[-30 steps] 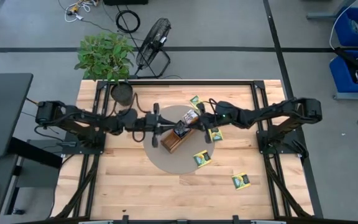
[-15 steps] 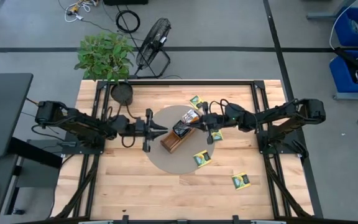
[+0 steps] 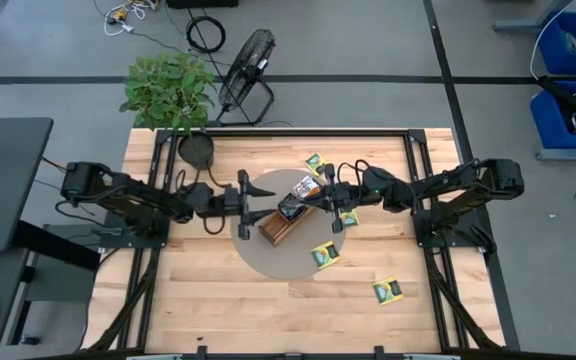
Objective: Pick & Place Tea
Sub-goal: Put the purple tea bag into the middle section of the wooden organizer
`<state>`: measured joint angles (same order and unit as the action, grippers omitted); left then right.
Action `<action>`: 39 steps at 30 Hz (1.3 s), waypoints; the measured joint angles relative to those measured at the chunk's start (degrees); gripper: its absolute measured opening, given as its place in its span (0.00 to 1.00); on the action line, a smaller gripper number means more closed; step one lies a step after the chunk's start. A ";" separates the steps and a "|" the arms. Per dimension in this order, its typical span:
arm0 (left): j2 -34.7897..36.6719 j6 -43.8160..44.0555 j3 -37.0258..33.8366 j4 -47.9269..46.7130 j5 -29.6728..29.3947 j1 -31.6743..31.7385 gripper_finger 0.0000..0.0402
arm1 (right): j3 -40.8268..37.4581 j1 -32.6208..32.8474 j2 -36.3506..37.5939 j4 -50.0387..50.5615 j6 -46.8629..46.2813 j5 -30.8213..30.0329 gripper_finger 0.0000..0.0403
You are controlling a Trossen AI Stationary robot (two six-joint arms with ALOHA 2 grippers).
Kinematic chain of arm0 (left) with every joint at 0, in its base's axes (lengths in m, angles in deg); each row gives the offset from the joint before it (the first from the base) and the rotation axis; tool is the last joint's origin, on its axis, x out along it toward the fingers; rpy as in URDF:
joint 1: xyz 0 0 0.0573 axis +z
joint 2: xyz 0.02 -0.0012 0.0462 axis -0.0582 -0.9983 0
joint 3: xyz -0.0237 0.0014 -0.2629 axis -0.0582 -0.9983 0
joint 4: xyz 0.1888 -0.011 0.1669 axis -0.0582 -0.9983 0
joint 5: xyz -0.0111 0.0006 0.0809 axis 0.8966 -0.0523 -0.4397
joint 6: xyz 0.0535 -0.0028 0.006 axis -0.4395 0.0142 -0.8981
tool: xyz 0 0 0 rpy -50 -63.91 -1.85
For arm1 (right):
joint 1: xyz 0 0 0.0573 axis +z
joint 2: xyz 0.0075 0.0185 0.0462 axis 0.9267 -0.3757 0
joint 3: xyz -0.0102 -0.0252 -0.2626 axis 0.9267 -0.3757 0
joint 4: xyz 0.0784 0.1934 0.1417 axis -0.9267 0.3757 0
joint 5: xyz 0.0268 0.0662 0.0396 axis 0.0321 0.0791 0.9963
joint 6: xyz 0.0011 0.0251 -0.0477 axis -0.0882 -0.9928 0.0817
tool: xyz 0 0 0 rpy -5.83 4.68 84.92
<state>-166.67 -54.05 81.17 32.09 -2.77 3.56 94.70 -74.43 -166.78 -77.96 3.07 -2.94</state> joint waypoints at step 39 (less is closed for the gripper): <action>-2.94 1.74 6.54 -7.98 1.76 2.61 0.19 | 2.12 -0.02 -0.13 3.71 0.84 -1.59 0.00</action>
<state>-169.61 -52.31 87.71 24.10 -1.01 6.17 96.82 -74.46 -166.91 -74.25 3.91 -4.53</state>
